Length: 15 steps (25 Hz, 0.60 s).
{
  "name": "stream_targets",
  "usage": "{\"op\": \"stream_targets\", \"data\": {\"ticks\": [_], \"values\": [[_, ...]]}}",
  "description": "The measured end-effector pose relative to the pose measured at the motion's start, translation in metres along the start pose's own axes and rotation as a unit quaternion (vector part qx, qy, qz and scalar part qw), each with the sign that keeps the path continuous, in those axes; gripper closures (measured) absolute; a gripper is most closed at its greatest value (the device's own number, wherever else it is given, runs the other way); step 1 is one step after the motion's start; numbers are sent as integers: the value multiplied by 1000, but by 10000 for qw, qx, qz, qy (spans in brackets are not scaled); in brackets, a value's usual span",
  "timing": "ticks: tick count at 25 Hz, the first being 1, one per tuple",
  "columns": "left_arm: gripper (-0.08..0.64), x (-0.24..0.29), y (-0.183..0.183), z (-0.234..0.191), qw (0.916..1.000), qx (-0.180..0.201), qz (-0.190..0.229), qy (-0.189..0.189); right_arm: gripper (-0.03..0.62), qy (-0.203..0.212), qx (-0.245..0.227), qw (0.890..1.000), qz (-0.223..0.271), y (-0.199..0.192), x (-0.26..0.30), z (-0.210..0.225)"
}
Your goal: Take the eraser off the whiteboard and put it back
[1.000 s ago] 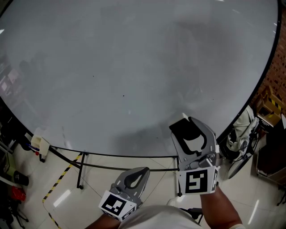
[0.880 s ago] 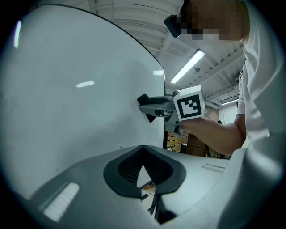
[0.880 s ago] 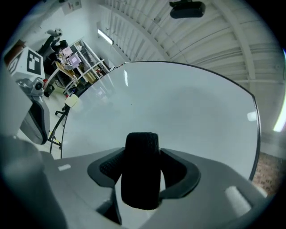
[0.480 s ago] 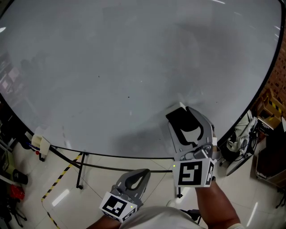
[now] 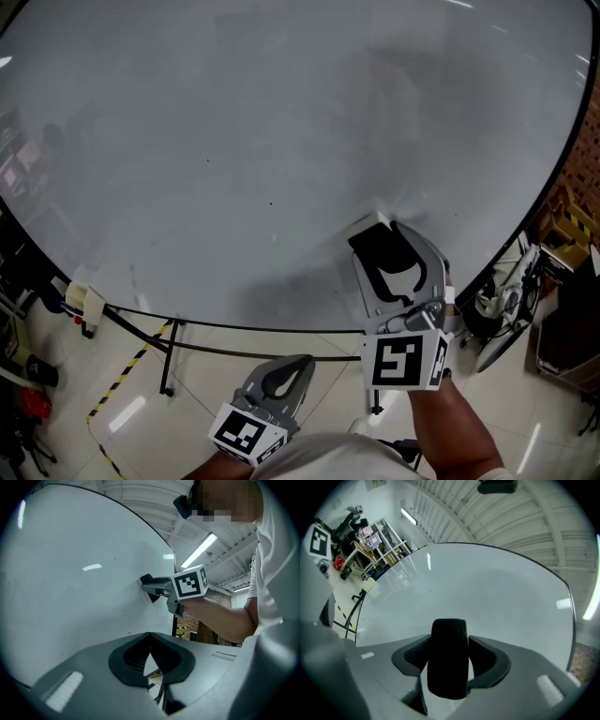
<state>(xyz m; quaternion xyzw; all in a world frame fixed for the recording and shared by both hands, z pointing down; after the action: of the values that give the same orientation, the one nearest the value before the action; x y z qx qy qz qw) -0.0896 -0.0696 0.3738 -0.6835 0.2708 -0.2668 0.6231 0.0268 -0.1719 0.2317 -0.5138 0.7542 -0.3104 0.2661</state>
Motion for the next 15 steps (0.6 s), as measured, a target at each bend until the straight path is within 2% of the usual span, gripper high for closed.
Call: {"op": "stream_targets", "data": {"ticks": [12,15], "values": [[545,2,-5,8,9999,14,-68,-130,360,130,-128,9998,68,4,-30,5],[545,3,-6,11,9998,16,-103,-139,406,478,210,9985,183,2,-47,-2]]}}
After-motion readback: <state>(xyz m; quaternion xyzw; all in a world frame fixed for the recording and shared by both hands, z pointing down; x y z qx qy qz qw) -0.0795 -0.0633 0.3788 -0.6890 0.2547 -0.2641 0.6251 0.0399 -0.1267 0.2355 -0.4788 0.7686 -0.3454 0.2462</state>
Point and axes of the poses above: the fingertips, and each gripper's own axes: x forward along the fingers, z to its right, y out of its top, the point moved 5 cm from there along -x, backward along the fingers, and after that the axes turned 3 degrees about x, right-handed, at the moved point
